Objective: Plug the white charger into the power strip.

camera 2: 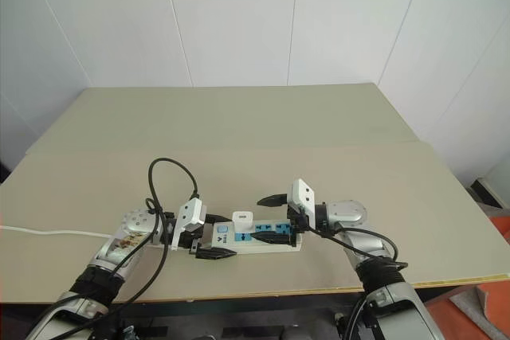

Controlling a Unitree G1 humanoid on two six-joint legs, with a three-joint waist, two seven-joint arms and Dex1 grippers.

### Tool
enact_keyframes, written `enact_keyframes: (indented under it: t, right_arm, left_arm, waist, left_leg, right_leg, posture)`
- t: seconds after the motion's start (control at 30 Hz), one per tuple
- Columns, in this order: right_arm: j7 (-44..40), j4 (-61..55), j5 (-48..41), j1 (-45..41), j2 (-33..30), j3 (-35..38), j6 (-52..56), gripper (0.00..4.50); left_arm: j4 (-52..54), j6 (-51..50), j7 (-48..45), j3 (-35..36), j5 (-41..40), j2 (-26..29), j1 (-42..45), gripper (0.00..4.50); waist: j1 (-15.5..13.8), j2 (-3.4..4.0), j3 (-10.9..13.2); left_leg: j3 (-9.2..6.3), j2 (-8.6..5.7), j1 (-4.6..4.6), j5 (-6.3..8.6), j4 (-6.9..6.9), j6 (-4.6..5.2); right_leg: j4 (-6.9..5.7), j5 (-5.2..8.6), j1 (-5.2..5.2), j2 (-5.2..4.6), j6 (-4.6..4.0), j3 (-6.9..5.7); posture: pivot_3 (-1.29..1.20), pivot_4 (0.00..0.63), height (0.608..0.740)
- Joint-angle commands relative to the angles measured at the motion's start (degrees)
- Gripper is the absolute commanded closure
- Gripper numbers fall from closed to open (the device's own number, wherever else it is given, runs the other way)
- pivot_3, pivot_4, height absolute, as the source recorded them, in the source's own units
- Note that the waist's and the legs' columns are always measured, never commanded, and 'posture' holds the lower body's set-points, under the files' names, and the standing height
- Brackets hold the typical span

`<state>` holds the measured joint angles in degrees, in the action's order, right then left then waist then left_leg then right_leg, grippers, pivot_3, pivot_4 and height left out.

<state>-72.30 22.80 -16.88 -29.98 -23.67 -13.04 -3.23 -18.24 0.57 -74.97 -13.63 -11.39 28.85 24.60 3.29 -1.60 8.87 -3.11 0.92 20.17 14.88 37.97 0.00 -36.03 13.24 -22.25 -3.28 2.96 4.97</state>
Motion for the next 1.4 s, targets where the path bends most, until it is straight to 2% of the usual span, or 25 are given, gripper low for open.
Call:
enact_keyframes:
  t: [0.03,0.17,0.23,0.3,0.43,0.57,0.77,0.9,1.07,1.27,1.4]
  right_arm:
    - [-0.3,-0.1,2.2,2.5,-0.5,-1.6,2.9,0.05]
    - [0.4,-2.9,1.1,2.3,-1.7,0.9,3.2,0.05]
    - [0.8,-4.7,0.2,2.2,-2.5,2.4,3.8,0.00]
    - [0.8,-7.4,-1.4,2.1,-4.0,4.3,5.3,0.00]
    - [0.4,-11.6,-3.1,2.7,-6.8,7.1,7.0,0.00]
    - [0.3,-14.8,-4.1,4.0,-9.5,9.2,8.0,0.00]
    - [1.1,-20.1,-6.9,7.7,-13.6,14.0,10.9,0.00]
    - [2.4,-24.7,-8.4,12.9,-16.2,17.4,12.2,0.00]
    - [8.0,-28.2,-7.3,18.2,-20.1,23.0,13.7,0.00]
    - [8.5,-32.0,-11.7,25.7,-23.4,30.9,17.0,0.00]
    - [9.0,-33.4,-9.4,29.5,-26.3,34.0,16.1,0.00]
  left_arm:
    - [-0.6,-0.9,-0.9,-1.4,1.5,1.0,-1.4,1.19]
    - [0.0,-1.2,-0.4,-1.0,0.8,0.4,-1.0,1.19]
    - [0.8,-2.4,-0.6,-0.1,-0.8,0.1,-0.8,0.48]
    - [2.7,-3.7,-0.7,1.2,-2.7,0.0,-0.9,0.05]
    - [7.8,-6.2,-1.0,3.1,-5.5,1.1,-1.4,0.05]
    - [12.6,-8.5,-0.6,4.2,-7.6,1.9,-2.2,0.05]
    - [19.5,-15.2,-2.9,9.1,-14.8,6.9,-4.4,0.05]
    - [21.0,-15.6,-2.0,12.4,-15.5,10.2,-6.6,0.05]
    - [21.8,-15.4,-0.7,16.7,-15.2,14.5,-9.3,0.05]
    - [24.8,-16.4,2.8,21.1,-15.9,17.3,-13.3,0.05]
    - [30.2,-18.8,4.6,26.2,-18.5,19.6,-18.1,0.05]
  waist:
    - [0.0,-0.02,0.0]
    - [0.0,-0.02,0.0]
    - [-0.1,-0.01,0.0]
    - [-0.3,0.05,0.1]
    - [-0.6,0.16,0.5]
    - [-0.7,0.16,0.5]
    - [-0.7,0.15,0.6]
    - [-0.8,0.17,0.7]
    - [-0.8,0.18,0.8]
    - [-1.0,0.15,0.9]
    - [-0.7,0.15,1.0]
  left_leg:
    - [0.00,0.00,0.00,0.00,0.00,0.00]
    - [-0.01,-0.01,0.01,0.00,0.00,0.00]
    - [-0.01,-0.02,0.03,0.00,0.00,0.00]
    - [0.00,-0.05,0.08,0.00,0.00,0.00]
    - [0.01,-0.06,0.27,0.00,0.00,-0.01]
    - [-0.02,-0.06,1.05,-0.02,0.06,-0.03]
    - [0.00,-0.08,1.09,-0.02,0.06,-0.03]
    - [0.00,-0.07,1.09,-0.02,0.06,-0.03]
    - [0.04,-0.07,1.08,-0.02,0.06,-0.03]
    - [0.04,-0.06,1.11,-0.02,0.06,-0.03]
    - [0.10,-0.03,1.10,-0.02,0.05,-0.04]
  right_leg:
    - [0.00,-0.01,0.00,0.00,-0.01,0.00]
    - [-0.01,-0.01,-0.01,-0.01,-0.02,-0.01]
    - [0.00,-0.01,-0.03,-0.02,-0.02,-0.01]
    - [-0.02,-0.01,-0.08,-0.05,-0.01,0.00]
    - [-0.03,-0.02,-0.29,-0.07,-0.02,0.00]
    - [-0.17,-0.10,-1.13,-0.07,-0.12,0.01]
    - [-0.15,-0.10,-1.15,-0.11,-0.11,-0.01]
    - [-0.11,-0.09,-1.13,-0.11,-0.09,-0.02]
    - [-0.10,-0.08,-1.13,-0.11,-0.08,-0.01]
    - [-0.04,-0.08,-1.12,-0.12,-0.07,-0.02]
    - [-0.05,-0.07,-1.12,-0.11,-0.06,0.02]
  posture:
    - [0.00,0.150,0.740]
    - [0.00,0.150,0.740]
    - [0.00,0.150,0.740]
    - [0.00,0.150,0.740]
    - [0.00,0.150,0.740]
    - [0.00,0.150,0.740]
    - [0.00,0.150,0.740]
    - [0.00,0.150,0.740]
    - [0.00,0.150,0.740]
    - [0.00,0.150,0.740]
    - [0.00,0.150,0.740]
